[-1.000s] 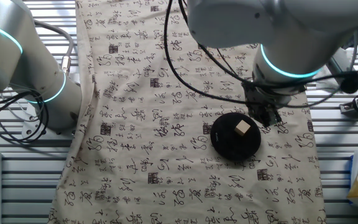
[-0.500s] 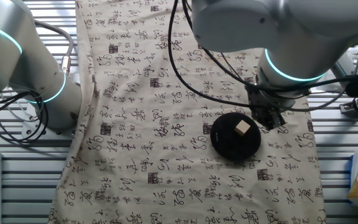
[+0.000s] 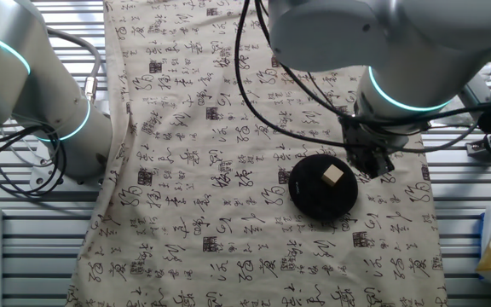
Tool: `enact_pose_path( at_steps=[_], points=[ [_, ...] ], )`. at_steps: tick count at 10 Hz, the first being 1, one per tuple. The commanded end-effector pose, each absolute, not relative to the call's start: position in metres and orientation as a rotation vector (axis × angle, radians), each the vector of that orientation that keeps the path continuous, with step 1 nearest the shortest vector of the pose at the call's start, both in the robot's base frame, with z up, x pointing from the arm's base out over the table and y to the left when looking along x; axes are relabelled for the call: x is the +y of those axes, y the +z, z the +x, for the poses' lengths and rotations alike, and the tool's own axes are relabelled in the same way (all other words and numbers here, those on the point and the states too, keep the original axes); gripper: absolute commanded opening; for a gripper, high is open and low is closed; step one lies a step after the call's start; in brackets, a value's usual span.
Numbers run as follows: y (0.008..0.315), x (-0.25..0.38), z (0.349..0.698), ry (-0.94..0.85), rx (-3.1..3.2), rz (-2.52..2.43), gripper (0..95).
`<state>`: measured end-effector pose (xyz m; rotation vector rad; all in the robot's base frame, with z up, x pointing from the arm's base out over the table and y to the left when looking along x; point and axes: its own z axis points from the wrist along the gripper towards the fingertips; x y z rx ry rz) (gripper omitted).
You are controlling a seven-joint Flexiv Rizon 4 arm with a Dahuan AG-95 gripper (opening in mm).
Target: Remove the object from the scale
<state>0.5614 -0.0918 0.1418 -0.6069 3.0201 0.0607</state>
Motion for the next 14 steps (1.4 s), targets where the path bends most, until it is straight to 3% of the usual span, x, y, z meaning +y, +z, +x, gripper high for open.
enact_pose_path(
  at_steps=[1,2,3,14],
  points=[
    [0.139,-0.092,0.562,0.060,3.016,-0.621,38.0],
    [0.137,-0.092,0.562,0.061,3.011,-0.629,38.0],
    [0.134,-0.093,0.563,0.063,3.008,-0.633,57.0],
    [0.115,-0.080,0.562,0.031,2.985,-0.756,57.0]
  ],
)
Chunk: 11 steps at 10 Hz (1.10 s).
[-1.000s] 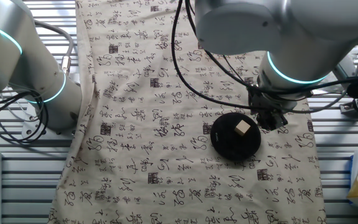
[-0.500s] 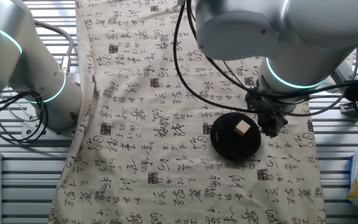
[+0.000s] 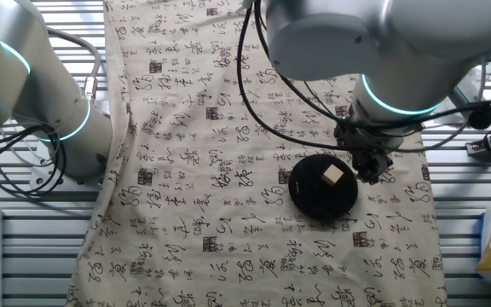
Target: Remove the object from the scale
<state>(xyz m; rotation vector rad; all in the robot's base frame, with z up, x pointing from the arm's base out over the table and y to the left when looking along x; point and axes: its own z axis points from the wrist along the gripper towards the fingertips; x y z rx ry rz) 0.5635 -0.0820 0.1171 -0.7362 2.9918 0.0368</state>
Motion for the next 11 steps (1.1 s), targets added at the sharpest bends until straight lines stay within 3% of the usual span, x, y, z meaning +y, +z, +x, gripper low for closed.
enact_pose_path(
  at_steps=[1,11],
  points=[
    [0.112,-0.078,0.559,0.025,2.980,-0.776,57.0],
    [0.092,-0.077,0.555,0.011,2.937,-0.850,57.0]
  ],
)
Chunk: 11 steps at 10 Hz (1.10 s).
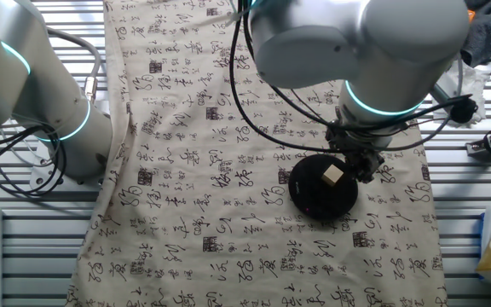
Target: Remove the object from the scale
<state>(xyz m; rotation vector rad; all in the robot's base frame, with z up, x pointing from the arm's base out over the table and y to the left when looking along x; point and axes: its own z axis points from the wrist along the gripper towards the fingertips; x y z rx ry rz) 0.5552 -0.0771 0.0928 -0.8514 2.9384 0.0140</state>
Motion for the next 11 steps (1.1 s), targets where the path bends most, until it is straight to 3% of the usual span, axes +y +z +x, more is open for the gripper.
enact_pose_path(
  at_steps=[1,11],
  points=[
    [0.090,-0.077,0.554,0.011,2.935,-0.847,57.0],
    [0.073,-0.085,0.545,0.004,2.904,-0.865,57.0]
  ],
)
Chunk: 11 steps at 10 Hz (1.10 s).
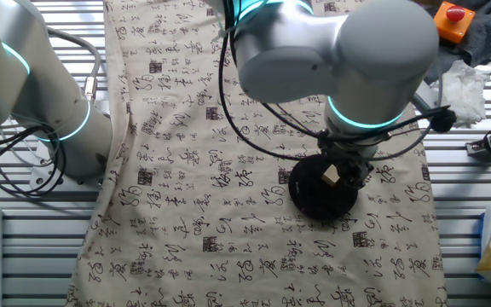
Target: Remove the object from the scale
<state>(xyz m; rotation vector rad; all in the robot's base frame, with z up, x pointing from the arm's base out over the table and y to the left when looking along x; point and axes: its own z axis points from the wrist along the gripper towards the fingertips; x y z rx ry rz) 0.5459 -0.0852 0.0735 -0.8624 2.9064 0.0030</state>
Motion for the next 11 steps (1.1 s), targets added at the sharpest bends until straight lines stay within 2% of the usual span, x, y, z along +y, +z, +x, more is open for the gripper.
enact_pose_path(
  at_steps=[1,11],
  points=[
    [0.071,-0.086,0.545,0.002,2.902,-0.867,57.0],
    [0.052,-0.084,0.547,-0.014,2.891,-0.868,57.0]
  ],
)
